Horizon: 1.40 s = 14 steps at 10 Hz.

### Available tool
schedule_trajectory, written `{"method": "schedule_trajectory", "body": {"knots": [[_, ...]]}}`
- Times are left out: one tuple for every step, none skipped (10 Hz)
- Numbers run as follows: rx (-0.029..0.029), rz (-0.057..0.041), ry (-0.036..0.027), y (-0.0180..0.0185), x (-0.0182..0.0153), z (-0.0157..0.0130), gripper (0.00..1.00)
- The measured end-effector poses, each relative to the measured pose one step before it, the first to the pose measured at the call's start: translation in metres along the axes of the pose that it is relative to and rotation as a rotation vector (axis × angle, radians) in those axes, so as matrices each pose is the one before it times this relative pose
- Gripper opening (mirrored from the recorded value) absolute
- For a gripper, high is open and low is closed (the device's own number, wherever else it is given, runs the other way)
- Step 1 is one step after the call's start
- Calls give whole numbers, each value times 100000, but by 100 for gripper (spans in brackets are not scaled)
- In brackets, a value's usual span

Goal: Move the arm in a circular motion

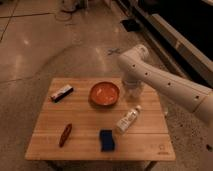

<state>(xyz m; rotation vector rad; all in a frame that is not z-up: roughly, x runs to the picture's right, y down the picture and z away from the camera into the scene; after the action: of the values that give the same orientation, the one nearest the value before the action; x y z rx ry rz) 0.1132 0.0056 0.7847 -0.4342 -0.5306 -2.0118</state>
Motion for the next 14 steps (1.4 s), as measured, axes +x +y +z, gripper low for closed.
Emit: {"method": "schedule_trajectory", "body": {"knots": [[662,-2702,100,-1120,1438,214,72],[719,-2922,-136,-1283,1264,240,72],[933,-4018,-104,-1826,1577,245,72],[543,-3072,-4,-1343,1004,96,72],[785,-4555,147,-2009,1254,72,72],[989,-5916,341,-2619,1313,-66,72],[712,-3658,186,-1617,676,-33,72],[1332,-4925,540,-2192,559,-332,72],[2234,-5911,1429,-2744,479,-716,72],[1767,-4288,900,-1983,177,-497,72],[2799,-5717,790,-2611,-193,-642,72],[2261,-4716,186,-1997,-500,-435,72],[3512,-8897,-395,-3168,-1359,-574,72],[1521,-4494,-529,-1375,-1029,-264,72]]}}
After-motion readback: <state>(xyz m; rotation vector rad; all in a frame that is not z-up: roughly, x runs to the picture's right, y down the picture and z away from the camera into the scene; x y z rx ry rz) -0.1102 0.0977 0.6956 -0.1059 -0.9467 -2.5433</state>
